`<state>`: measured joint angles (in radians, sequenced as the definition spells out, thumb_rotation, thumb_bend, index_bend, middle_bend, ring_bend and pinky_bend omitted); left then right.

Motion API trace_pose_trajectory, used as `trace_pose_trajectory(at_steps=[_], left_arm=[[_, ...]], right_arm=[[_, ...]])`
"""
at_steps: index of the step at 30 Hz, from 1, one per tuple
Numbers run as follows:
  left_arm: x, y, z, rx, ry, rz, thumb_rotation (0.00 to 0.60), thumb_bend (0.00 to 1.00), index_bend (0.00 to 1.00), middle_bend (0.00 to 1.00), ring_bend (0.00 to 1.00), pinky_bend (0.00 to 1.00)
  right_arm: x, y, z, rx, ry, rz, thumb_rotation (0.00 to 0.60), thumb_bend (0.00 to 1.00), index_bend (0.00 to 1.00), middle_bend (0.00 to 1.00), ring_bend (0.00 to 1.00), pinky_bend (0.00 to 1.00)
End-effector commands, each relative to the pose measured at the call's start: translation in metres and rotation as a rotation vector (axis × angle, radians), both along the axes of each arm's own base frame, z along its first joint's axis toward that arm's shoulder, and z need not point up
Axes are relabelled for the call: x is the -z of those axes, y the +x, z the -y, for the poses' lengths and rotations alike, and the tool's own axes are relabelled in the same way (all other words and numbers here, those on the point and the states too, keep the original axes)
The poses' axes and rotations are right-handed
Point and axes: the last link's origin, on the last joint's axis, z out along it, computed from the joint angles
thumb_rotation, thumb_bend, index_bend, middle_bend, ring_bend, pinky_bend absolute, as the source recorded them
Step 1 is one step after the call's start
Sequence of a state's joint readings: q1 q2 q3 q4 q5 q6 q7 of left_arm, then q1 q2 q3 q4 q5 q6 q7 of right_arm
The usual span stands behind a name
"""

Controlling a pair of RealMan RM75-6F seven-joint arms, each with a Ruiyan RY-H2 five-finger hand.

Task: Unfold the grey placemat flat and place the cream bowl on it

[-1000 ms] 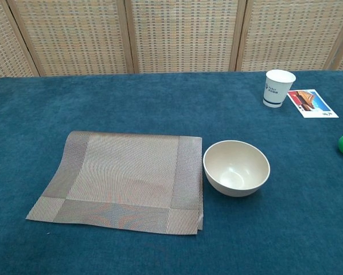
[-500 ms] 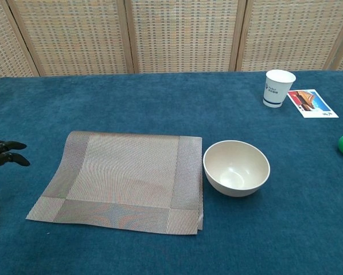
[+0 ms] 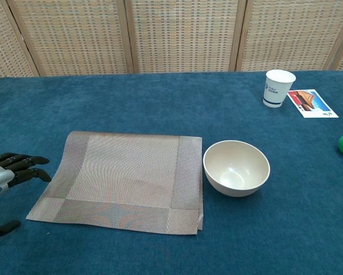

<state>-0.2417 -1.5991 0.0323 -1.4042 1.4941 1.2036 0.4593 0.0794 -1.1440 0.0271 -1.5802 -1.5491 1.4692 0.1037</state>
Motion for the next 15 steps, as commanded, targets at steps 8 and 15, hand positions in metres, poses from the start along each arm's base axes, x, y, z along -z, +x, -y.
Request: trace_pose_trajectory(at_steps=[8,15], left_arm=[[0.0073,0.0,-0.0013,-0.004,0.005,-0.011,0.6,0.33,0.26,0.0,0.0,0.0],[0.0111,0.0054,-0.0031,0.014,0.053,0.023,0.6,0.34,0.34,0.0,0.0,0.0]], right_arm=[[-0.0016,0.0006,-0.0004,-0.001,-0.006,0.011,0.6,0.06,0.03,0.0,0.0,0.0],[-0.0006,0.0008,-0.0006,-0.001,-0.002,0.009,0.6,0.06,0.03,0.0,0.0,0.0]])
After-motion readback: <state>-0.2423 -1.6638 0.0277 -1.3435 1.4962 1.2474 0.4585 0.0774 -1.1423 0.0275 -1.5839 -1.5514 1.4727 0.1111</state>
